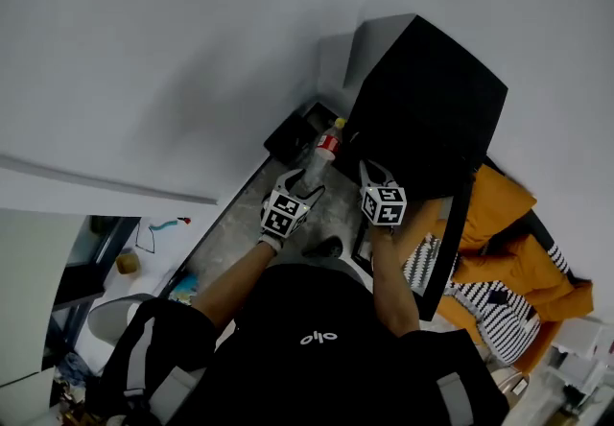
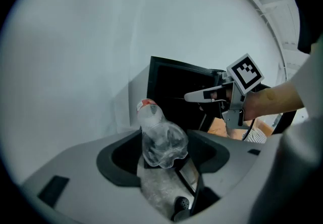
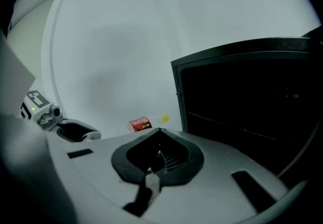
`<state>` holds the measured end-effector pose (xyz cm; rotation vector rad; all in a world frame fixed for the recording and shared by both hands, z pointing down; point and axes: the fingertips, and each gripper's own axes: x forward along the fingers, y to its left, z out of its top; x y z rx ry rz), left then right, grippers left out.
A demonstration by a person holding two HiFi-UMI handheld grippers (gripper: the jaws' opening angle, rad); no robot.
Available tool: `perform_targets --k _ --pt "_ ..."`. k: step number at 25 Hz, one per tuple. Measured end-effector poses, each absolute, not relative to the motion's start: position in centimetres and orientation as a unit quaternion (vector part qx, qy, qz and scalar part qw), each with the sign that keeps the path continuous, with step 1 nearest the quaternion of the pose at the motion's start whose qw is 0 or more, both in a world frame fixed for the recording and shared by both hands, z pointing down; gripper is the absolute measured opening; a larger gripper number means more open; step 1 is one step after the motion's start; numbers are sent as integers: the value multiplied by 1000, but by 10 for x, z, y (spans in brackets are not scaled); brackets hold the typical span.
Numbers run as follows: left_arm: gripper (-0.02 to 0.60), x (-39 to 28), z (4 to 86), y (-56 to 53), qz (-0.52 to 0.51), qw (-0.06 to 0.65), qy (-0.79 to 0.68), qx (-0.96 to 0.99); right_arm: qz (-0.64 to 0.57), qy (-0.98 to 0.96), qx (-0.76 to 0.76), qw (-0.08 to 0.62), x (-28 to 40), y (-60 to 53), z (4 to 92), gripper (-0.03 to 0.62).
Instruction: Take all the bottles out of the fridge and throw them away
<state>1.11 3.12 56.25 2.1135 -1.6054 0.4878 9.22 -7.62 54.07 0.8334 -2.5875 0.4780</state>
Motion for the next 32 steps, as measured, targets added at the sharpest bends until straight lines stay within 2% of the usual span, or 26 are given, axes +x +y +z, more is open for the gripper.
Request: perform_targets --k 9,18,32 --pt "281 -72 576 58 165 250 -616 729 160 -931 244 218 8 -57 546 9" --pt "281 -144 629 35 175 310 -598 718 172 -919 247 253 -51 -82 567 9" --pt "281 -240 736 -39 211 364 -563 711 218 -894 247 303 -142 -133 680 9"
